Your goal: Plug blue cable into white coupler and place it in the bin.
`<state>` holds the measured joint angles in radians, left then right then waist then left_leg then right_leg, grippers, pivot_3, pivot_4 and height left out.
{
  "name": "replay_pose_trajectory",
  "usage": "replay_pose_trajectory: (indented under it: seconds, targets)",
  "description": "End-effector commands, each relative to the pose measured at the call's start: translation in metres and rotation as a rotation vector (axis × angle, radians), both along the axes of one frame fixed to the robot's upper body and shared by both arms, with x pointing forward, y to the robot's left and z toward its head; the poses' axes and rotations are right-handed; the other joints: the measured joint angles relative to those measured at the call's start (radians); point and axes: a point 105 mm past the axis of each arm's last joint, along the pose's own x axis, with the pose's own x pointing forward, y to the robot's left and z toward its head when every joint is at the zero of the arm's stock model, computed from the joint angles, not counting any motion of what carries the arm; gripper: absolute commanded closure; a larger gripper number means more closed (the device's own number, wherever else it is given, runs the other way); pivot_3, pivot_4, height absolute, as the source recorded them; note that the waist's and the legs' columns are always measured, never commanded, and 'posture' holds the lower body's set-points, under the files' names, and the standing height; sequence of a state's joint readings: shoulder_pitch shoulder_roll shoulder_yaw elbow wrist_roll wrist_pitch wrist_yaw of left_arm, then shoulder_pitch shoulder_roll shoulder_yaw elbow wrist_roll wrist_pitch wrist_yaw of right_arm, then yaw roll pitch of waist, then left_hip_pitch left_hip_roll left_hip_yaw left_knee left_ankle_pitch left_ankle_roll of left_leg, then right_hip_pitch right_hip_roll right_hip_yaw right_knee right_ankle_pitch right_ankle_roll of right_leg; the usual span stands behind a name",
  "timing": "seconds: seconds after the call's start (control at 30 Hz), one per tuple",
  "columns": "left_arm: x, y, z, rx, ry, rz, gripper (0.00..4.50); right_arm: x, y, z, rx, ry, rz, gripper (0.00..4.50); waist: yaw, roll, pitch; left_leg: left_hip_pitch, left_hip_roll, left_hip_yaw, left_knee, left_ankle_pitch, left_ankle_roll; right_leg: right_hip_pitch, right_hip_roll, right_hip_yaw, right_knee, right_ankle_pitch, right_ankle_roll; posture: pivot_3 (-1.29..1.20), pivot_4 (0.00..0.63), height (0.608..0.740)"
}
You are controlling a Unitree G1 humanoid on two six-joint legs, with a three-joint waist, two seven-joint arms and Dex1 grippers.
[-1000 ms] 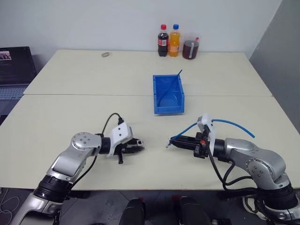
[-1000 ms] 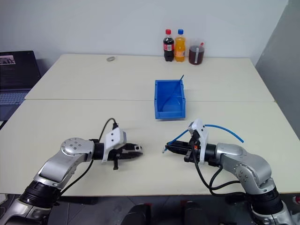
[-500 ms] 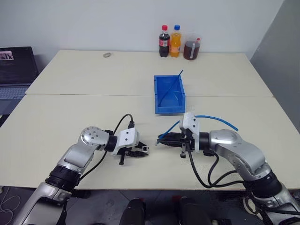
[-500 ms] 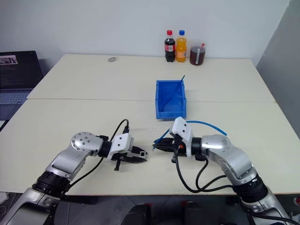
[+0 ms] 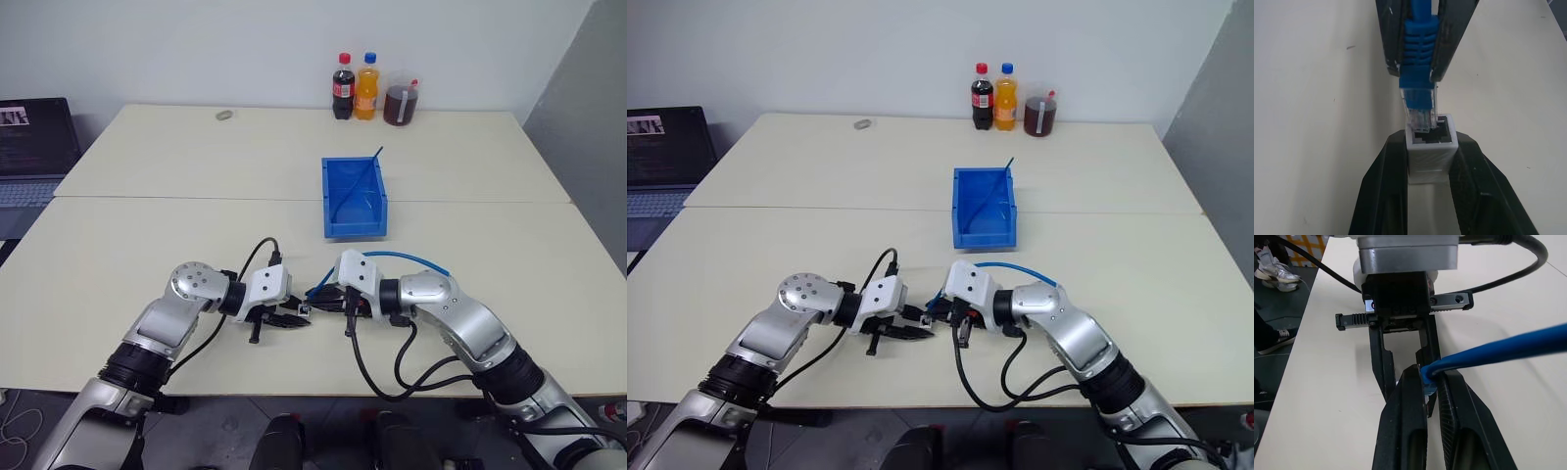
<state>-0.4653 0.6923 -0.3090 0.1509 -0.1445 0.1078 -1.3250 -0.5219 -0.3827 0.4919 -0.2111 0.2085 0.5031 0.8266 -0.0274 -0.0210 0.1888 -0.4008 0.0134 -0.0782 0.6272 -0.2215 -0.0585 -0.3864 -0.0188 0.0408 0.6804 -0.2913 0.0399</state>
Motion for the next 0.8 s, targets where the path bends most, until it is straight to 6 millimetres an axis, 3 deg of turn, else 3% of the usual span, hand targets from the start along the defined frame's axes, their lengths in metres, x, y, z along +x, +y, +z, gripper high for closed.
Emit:
replay_pose_trajectory:
  seconds: [0.03,0.43,0.8]
  targets:
    - [-0.004,-0.005,-0.013,0.03,0.045,-0.015,3.69,-0.003,0.003,0.002,-0.013,-0.033,0.014,4.44,0.0,0.0,0.0,0.0,0.0,0.0,0.0,0.0,0.0,0.0,0.0,0.0,0.0,0.0,0.0,0.0,0.15,0.74]
    - [-0.002,-0.005,-0.013,0.026,0.055,-0.001,3.69,-0.007,0.0,-0.009,-0.112,-0.066,0.086,4.44,0.0,0.001,-0.001,0.001,0.0,0.0,0.001,0.0,0.0,0.002,0.0,0.0,0.0,0.0,0.001,0.0,0.15,0.74]
    - [-0.003,-0.007,-0.014,0.025,0.052,-0.008,3.69,-0.005,0.012,-0.011,-0.169,-0.081,0.142,4.44,0.0,0.002,-0.002,0.002,0.0,-0.001,0.001,0.0,0.0,0.002,0.0,0.0,0.0,0.0,0.001,0.0,0.15,0.74]
